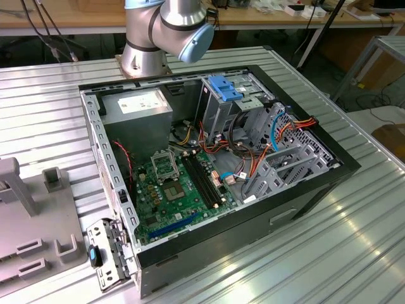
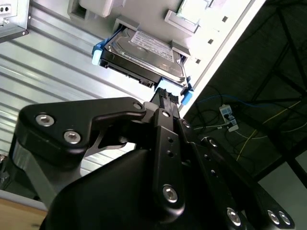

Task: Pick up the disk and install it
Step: 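Reach for the disk, then pick up the disk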

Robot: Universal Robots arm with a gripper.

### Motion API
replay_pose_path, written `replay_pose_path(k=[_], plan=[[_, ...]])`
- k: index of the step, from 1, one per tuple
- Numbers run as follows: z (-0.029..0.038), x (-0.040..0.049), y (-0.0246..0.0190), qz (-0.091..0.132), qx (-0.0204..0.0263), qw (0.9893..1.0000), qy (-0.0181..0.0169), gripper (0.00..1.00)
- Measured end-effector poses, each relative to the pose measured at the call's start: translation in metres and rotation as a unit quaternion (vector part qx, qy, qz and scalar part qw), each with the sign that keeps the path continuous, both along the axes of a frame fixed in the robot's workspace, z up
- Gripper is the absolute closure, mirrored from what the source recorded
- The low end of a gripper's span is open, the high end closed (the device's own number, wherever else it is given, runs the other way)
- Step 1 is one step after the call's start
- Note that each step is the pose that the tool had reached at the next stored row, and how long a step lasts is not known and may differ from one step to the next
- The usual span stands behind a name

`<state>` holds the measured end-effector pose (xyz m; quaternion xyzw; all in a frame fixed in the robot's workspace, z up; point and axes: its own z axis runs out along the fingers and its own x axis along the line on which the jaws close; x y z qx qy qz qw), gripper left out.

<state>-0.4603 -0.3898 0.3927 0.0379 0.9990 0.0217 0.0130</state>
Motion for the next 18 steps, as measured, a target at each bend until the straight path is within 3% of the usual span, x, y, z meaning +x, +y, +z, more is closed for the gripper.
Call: replay_pose_path(k=[8,13,18], plan=[[0.0,-0.0001,0.0,0.002,0.0,1.0,0.0,0.89],[0.0,-0.0001,0.0,0.043,0.0,0.9991,0.0,0.89],[0.0,-0.0001,0.0,0.067,0.0,0.9978,0.0,0.89]])
